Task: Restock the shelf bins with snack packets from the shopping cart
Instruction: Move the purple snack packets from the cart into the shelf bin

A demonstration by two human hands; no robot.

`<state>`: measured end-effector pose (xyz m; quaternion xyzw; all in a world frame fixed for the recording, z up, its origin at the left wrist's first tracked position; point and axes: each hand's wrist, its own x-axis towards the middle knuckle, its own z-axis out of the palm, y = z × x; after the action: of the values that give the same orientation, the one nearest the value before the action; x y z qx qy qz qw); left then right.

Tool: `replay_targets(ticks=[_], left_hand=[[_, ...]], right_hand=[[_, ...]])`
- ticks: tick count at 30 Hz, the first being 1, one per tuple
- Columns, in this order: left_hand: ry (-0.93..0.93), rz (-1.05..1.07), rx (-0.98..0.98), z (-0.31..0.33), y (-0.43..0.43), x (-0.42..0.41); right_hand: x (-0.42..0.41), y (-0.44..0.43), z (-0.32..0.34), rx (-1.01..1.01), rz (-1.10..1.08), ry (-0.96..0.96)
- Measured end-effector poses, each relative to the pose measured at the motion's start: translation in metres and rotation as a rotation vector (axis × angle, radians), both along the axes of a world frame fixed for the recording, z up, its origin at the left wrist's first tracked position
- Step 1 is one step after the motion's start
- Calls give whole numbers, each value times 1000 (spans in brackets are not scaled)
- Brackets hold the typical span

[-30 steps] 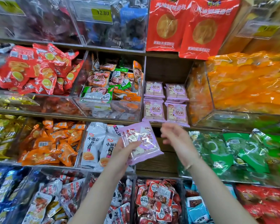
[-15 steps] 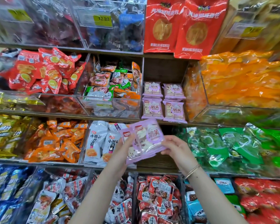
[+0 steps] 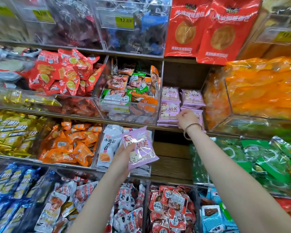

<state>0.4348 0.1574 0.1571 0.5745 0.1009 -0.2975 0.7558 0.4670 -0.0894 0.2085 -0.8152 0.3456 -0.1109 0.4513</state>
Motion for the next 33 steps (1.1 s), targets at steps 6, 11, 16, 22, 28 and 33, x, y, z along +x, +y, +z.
replay_targets(ticks=[6, 11, 16, 22, 28, 33], left_hand=[[-5, -1, -9, -1, -5, -1], [20, -49, 3, -6, -11, -4], [7, -96, -1, -9, -26, -15], [-211, -183, 247, -13, -50, -32], [-766, -354, 842, -39, -50, -28], [-771, -447, 1084, -54, -62, -22]], right_hand=[[-2, -7, -5, -377, 118, 155], [-59, 13, -6, -285, 170, -147], [-135, 63, -33, 238, 470, 24], [-154, 63, -47, 742, 235, -85], [-146, 16, -30, 860, -5, -293], [-99, -21, -18, 936, -187, -361]])
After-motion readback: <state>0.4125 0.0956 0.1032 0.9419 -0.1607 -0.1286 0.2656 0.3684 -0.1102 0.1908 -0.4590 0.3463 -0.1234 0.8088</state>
